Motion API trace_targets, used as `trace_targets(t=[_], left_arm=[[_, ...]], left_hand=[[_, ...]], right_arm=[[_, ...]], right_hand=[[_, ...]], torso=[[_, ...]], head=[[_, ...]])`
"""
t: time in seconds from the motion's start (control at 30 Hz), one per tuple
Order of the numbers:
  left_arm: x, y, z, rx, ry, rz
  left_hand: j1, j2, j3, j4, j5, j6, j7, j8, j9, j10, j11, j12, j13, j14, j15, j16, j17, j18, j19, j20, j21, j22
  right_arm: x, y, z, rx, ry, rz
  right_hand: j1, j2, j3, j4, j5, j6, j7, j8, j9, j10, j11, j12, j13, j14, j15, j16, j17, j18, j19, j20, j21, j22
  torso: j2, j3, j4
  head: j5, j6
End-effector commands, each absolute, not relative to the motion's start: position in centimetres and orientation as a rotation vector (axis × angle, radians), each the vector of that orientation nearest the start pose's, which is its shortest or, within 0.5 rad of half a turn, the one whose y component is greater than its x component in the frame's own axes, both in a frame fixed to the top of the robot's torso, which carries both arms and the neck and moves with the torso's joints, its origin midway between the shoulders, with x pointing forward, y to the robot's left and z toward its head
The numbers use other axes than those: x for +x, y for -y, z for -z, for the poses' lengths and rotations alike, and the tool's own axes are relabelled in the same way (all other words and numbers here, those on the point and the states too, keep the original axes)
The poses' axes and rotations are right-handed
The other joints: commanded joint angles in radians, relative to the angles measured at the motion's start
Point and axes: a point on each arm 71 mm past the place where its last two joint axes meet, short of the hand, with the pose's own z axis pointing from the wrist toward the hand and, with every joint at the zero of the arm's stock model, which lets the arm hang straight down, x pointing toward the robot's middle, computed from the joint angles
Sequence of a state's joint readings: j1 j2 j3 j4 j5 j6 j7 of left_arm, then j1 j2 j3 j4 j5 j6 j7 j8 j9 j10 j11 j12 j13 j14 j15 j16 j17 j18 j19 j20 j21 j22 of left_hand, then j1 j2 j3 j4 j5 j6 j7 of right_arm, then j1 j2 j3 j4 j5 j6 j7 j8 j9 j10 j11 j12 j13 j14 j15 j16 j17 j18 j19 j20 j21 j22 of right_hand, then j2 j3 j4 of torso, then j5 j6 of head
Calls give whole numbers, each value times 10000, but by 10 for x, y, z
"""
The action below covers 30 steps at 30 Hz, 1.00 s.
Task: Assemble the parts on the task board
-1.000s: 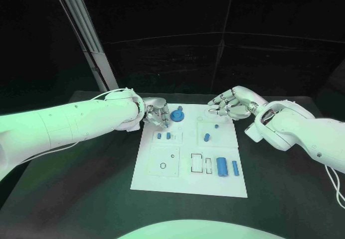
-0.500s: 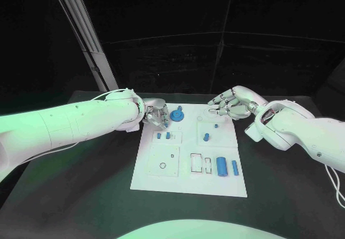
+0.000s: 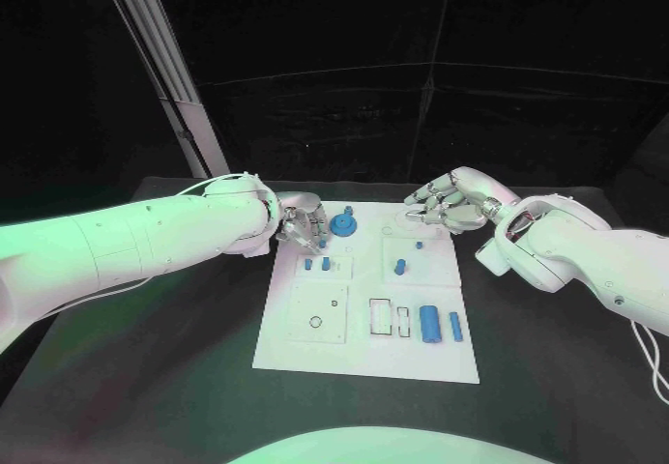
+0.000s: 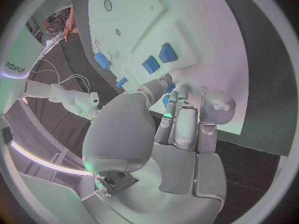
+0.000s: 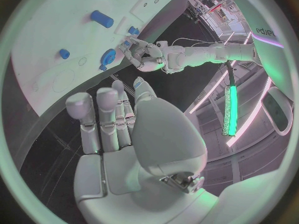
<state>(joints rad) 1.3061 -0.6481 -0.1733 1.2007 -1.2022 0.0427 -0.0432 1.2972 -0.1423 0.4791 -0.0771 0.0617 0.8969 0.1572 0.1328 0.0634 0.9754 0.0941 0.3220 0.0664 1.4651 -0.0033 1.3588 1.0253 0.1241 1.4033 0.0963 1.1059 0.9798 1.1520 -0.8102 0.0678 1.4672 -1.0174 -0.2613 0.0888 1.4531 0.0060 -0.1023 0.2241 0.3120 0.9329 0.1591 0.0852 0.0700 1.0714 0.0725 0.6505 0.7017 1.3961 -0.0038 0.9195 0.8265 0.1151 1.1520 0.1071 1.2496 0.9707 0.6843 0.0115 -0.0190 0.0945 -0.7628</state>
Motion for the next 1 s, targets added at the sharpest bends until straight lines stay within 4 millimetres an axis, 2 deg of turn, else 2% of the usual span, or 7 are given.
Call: trace_targets(t=[0.03,0.2,0.4,0.57,0.63,0.73,1.0], left_arm=[[537,-195,214,1206,-20600,6284],[538,-200,213,900,-20328,6299],[539,-212,206,-163,-19432,7094],[538,-222,196,-1777,-18215,8756],[534,-226,191,-3025,-17694,10387],[531,-229,185,-4905,-16881,12610],[528,-245,176,-9200,-14346,15770]], left_hand=[[19,-100,-159,-1,-11,-280,-33,-160,-1,-237,27,-33,4,36,87,-50,-50,-19,-65,58,-109,-111],[68,-74,-305,-3,-10,-437,-45,-246,11,-457,54,-9,13,34,107,-61,-89,7,-100,76,-229,-234],[144,-3,-410,-1,-5,-423,26,-237,37,-672,89,45,21,22,132,-92,-167,37,-139,98,-378,-394],[257,82,-406,-37,119,166,265,91,123,-856,251,204,29,-204,246,-483,-933,201,-485,181,-1231,-1343],[286,97,-458,-46,117,276,326,184,95,-1098,321,310,25,-1050,330,-1656,-3058,547,-1413,258,-2983,-3191],[-167,55,-1028,255,-131,161,409,174,49,-1332,371,488,47,-2469,486,-3253,-5570,591,-2188,364,-3812,-3735],[-184,433,-1898,441,-131,34,449,238,56,-1633,450,919,126,-3199,555,-3754,-5928,595,-2699,530,-4673,-4296]], right_arm=[[499,196,172,1826,-16930,-10122],[501,200,174,1597,-17055,-9577],[502,206,181,526,-17304,-8273],[501,209,189,-844,-17351,-6978],[500,209,191,-1492,-17253,-6416],[499,209,194,-2040,-17072,-5943],[497,201,201,-3116,-16681,-5158]], right_hand=[[192,48,18,129,47,-35,44,69,7,-230,29,-470,-477,-261,26,-804,-703,226,-314,21,-354,-484],[535,-17,81,294,-34,87,86,163,14,-251,91,-1707,-1934,-315,71,-2116,-1794,276,-336,45,-679,-817],[1333,-11,512,-13,-517,419,62,297,34,-248,84,-2554,-2848,-105,31,-2298,-1896,240,-107,4,-604,-657],[1656,-121,812,-110,-748,765,-51,389,38,-36,33,-3218,-3551,198,-26,-1983,-1547,122,332,-32,-253,-81],[1710,-233,975,-93,-825,885,-74,327,3,124,15,-3581,-3986,329,-28,-1901,-1477,76,523,-63,-74,174],[1727,-337,1089,-82,-856,942,-111,264,-12,196,11,-3814,-4279,345,-42,-1949,-1525,55,580,-64,-9,280],[1789,-545,1278,-106,-1042,858,-51,65,-36,236,89,-4173,-4761,494,-13,-1607,-1227,-36,859,-43,272,736]], torso=[[0,8,-4],[1,-4,-5],[-10,1,-13],[0,12,-20],[-7,2,-14],[-3,1,-26],[-18,-4,-1]], head=[[-6,22],[-28,41],[-89,92],[-253,187],[-471,203],[-643,239],[-940,360]])
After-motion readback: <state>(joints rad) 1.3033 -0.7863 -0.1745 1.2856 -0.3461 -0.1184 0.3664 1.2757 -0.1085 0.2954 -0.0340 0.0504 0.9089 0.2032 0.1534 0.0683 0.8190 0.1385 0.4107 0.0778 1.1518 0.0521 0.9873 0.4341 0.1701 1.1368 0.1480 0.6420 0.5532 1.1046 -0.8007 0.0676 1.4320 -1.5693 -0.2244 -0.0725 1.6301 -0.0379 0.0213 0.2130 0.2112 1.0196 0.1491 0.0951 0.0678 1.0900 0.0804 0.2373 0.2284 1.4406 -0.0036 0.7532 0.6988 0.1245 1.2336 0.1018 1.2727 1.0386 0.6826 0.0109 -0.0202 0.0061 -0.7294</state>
